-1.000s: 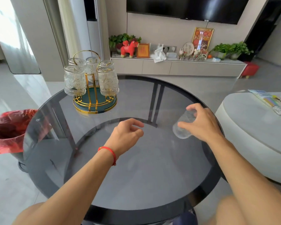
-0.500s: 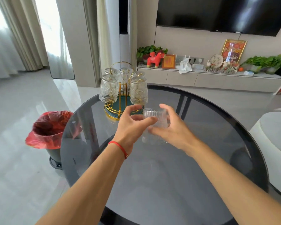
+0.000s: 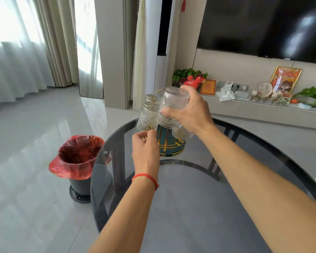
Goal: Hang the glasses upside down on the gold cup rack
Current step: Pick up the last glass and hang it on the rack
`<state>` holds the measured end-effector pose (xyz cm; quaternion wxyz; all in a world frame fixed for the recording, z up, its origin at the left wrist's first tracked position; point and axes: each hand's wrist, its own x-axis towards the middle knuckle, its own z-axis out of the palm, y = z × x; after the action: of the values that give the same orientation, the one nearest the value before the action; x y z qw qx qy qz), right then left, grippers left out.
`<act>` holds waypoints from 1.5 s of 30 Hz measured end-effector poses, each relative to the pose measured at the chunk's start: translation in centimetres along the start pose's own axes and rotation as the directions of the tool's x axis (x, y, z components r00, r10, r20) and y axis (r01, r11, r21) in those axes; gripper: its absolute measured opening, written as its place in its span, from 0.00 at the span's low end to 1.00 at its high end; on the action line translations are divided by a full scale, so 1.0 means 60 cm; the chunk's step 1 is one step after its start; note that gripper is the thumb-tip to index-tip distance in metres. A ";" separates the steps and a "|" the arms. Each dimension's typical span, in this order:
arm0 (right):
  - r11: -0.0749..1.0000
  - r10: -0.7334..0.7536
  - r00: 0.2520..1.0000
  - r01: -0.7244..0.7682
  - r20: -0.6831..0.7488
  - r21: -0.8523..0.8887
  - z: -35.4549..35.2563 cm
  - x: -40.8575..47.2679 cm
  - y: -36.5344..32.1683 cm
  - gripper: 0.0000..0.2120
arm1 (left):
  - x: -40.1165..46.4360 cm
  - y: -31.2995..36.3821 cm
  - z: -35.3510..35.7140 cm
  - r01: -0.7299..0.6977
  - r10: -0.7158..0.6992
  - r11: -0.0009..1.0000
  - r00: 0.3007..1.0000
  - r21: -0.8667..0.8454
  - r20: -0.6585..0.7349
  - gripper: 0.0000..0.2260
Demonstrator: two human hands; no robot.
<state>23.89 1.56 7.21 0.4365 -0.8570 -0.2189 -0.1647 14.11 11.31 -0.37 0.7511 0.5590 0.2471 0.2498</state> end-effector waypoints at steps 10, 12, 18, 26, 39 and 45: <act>0.991 -0.104 0.994 0.101 -0.032 -0.091 0.018 0.018 -0.019 0.48 | 0.016 0.004 -0.012 -0.073 0.074 0.994 0.997 0.079 -0.016 0.12; 0.992 -0.079 0.997 0.076 -0.026 -0.102 0.021 0.022 -0.016 0.48 | 0.018 0.005 -0.011 -0.052 0.053 0.995 0.999 0.083 -0.012 0.12; 0.985 -0.020 0.999 0.025 0.028 -0.172 0.041 0.032 0.007 0.45 | 0.025 0.004 -0.009 -0.037 0.037 0.989 0.999 0.141 0.000 0.11; 0.926 0.087 0.995 -0.065 0.041 -0.373 0.075 0.034 0.048 0.49 | 0.040 -0.005 -0.004 -0.019 0.009 0.972 0.999 0.234 0.042 0.12; 0.797 -0.022 0.995 0.074 0.092 -0.600 0.090 0.033 0.073 0.39 | 0.052 -0.007 -0.008 -0.011 0.006 0.971 1.000 0.240 0.020 0.12; 0.769 -0.205 0.977 0.199 0.061 -0.607 0.086 0.010 0.067 0.28 | 0.051 -0.008 -0.009 -0.028 0.021 0.968 0.999 0.250 0.029 0.12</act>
<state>26.99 3.84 1.87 0.1176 -0.9224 -0.2429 -0.2762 16.10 13.58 -1.23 0.6743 0.6556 0.2601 0.2186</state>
